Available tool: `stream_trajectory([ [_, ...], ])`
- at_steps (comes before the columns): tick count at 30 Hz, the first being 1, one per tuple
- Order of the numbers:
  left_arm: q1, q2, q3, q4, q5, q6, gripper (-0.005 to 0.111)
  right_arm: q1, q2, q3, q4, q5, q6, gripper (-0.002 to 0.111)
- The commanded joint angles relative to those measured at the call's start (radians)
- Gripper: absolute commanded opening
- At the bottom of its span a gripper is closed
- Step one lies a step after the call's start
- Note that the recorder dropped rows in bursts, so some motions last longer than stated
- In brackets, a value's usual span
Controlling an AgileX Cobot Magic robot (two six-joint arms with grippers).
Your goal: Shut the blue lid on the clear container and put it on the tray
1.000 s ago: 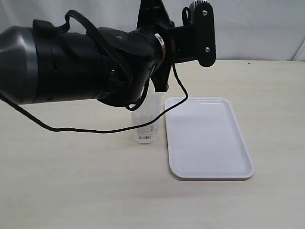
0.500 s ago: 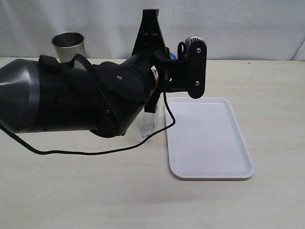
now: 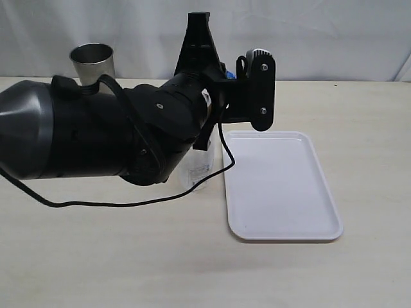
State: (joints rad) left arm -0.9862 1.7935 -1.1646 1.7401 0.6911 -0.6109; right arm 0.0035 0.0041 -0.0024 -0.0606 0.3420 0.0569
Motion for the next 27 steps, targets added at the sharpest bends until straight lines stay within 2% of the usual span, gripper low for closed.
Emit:
stream_trajectory([
  [1,0.001,-0.010,0.005,0.004,0.036,0.009,0.000,-0.001,-0.004,0.002,0.001,0.001,0.000,0.005],
  [6,-0.027,-0.010,0.005,0.004,0.066,0.009,0.000,-0.001,-0.004,0.002,0.001,0.001,0.000,0.005],
  [11,-0.027,-0.010,0.009,0.004,0.096,0.006,0.000,-0.001,-0.004,0.002,0.001,0.001,0.000,0.005],
  [20,-0.038,-0.031,0.072,0.004,0.081,-0.045,0.000,-0.001,-0.004,0.002,0.001,0.001,0.000,0.005],
  [27,-0.038,-0.031,0.074,0.004,0.071,-0.071,0.000,-0.001,-0.004,0.002,0.001,0.001,0.000,0.005],
])
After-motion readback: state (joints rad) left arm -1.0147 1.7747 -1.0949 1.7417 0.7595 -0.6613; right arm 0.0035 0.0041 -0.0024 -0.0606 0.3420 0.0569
